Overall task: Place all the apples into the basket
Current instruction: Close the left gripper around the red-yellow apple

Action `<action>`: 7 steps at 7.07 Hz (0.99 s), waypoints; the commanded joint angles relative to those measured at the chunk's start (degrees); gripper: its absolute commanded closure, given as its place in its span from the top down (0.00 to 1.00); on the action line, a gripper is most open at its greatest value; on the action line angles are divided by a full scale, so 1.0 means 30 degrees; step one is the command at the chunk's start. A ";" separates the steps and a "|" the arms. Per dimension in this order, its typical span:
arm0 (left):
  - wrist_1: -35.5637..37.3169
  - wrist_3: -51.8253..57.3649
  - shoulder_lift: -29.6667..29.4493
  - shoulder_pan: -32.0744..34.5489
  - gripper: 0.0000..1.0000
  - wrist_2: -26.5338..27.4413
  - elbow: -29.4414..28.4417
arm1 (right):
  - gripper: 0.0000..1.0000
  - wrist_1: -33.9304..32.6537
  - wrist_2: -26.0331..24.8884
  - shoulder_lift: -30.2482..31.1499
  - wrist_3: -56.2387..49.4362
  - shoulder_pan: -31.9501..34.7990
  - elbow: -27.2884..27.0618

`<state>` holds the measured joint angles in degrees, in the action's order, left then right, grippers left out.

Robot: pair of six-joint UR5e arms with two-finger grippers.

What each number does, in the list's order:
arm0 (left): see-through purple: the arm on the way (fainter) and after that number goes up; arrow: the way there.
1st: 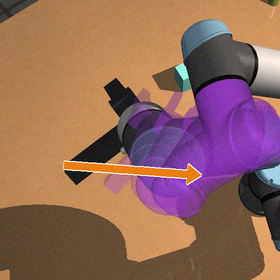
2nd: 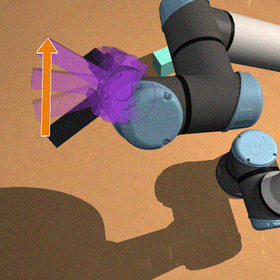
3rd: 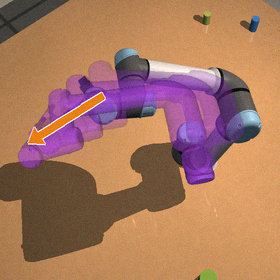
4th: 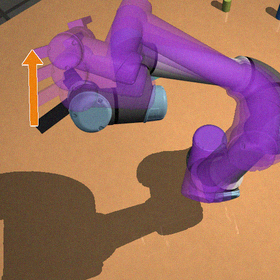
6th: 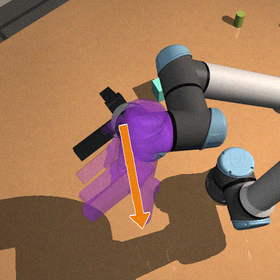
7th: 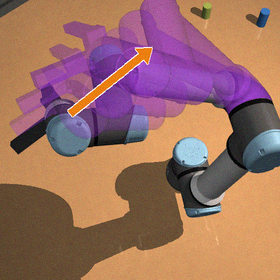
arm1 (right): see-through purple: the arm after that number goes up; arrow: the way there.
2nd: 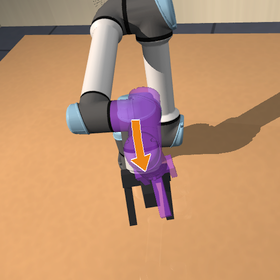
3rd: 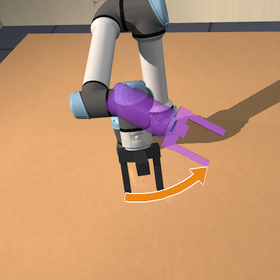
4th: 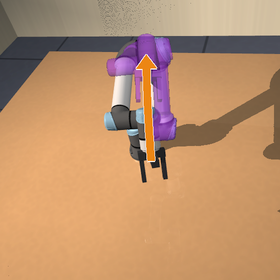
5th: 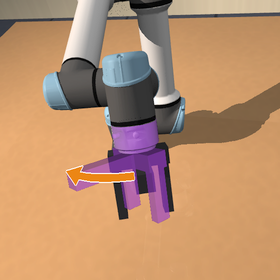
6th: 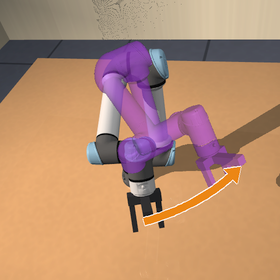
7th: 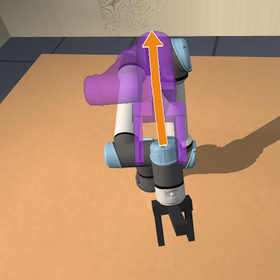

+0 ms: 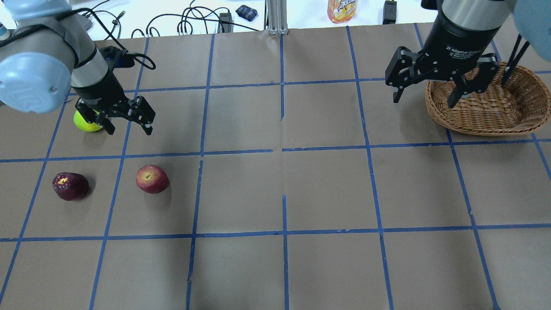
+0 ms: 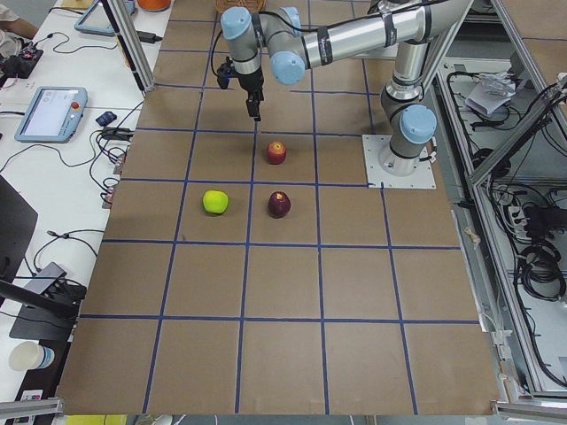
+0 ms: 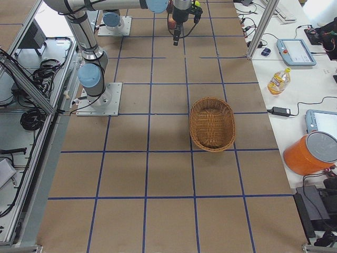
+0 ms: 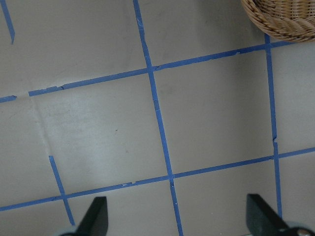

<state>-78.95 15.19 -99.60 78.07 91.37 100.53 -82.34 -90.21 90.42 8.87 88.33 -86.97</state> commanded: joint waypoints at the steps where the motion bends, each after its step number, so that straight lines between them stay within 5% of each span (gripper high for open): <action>1: 0.3799 0.0238 -0.0254 -0.0767 1.00 -0.0047 0.3423 | 1.00 -0.0034 -0.0046 -0.0024 0.0004 0.0000 -0.0042; 3: 0.7202 0.0150 -0.1014 -0.0768 1.00 -0.0076 0.5359 | 1.00 -0.0005 -0.0046 -0.0024 0.0004 0.0000 -0.0043; 6: 0.7655 -0.0026 -0.1603 -0.0768 1.00 -0.0574 0.6452 | 1.00 0.0024 -0.0046 0.0005 0.0004 0.0000 -0.0043; 7: 0.8091 0.0149 -0.1459 -0.0768 0.40 -0.0661 0.6220 | 1.00 0.0024 -0.0046 -0.0024 0.0004 0.0000 -0.0072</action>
<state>-55.87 15.23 -104.12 75.77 89.76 119.48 -82.28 -90.35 90.42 8.88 88.33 -87.13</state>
